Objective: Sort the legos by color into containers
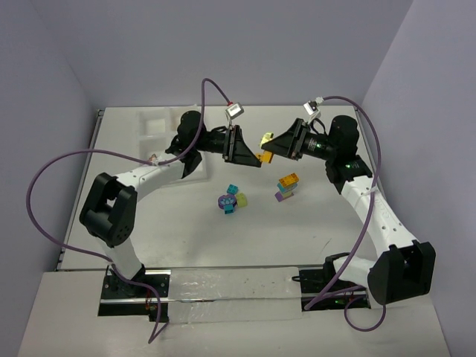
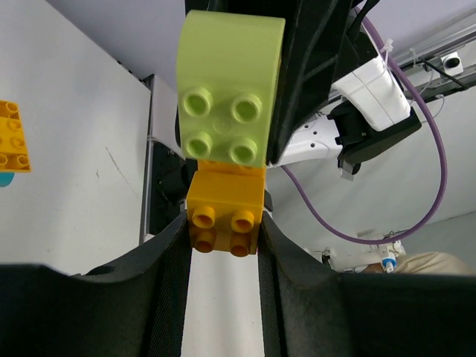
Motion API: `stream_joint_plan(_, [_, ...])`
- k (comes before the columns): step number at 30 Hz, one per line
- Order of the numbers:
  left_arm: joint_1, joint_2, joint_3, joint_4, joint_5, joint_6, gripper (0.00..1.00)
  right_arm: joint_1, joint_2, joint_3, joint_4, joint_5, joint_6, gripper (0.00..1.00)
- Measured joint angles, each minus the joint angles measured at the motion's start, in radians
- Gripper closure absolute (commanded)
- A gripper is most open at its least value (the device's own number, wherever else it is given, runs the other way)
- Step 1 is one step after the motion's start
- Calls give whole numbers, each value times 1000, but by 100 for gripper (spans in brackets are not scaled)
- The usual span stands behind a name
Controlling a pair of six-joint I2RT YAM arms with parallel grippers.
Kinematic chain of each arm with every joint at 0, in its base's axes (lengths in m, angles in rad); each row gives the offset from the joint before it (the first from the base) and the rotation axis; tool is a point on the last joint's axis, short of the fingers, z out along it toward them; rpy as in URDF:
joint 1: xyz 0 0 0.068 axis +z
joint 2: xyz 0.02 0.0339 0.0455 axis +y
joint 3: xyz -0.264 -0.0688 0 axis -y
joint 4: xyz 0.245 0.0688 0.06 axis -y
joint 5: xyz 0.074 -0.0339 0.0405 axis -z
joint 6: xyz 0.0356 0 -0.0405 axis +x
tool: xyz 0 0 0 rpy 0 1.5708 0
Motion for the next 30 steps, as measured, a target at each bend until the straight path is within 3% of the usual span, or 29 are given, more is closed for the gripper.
stream_joint_plan(10, [175, -169, -54, -270, -16, 193, 100, -80, -35, 0, -39, 5, -37, 100])
stream_joint_plan(15, [287, -184, 29, -522, -105, 333, 100, -80, -42, 2, -112, 37, -88, 100])
stream_joint_plan(21, [370, -62, 307, -853, -401, 474, 100, -80, -46, 16, -221, 98, -162, 100])
stream_joint_plan(30, [375, 231, 649, -1125, -878, 554, 100, -74, -49, 24, -284, 136, -207, 100])
